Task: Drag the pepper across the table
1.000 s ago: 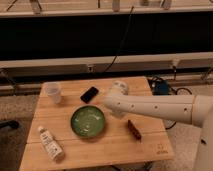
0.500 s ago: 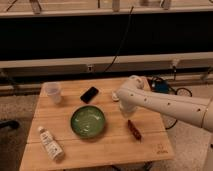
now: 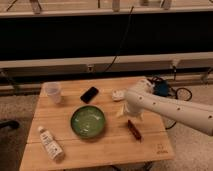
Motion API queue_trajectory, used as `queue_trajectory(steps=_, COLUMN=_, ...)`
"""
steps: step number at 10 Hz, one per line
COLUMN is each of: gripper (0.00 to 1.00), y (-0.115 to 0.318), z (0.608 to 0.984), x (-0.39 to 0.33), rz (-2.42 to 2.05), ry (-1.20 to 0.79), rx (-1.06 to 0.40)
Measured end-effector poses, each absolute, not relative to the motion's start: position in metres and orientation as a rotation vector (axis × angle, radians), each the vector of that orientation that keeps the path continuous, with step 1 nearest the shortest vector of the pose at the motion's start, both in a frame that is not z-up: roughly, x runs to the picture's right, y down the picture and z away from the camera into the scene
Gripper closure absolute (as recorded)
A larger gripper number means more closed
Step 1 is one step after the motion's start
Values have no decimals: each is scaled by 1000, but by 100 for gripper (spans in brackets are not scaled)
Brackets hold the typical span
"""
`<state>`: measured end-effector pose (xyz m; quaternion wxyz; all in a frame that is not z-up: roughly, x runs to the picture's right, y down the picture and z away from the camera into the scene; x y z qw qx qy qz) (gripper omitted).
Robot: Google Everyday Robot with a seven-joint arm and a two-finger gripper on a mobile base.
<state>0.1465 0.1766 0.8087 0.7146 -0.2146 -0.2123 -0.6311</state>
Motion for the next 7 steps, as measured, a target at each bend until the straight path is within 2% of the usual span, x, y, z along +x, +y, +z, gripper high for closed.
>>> queue_trajectory(steps=7, gripper=20, y=214, z=825, x=163, rz=-1456, ry=-489, rx=-558)
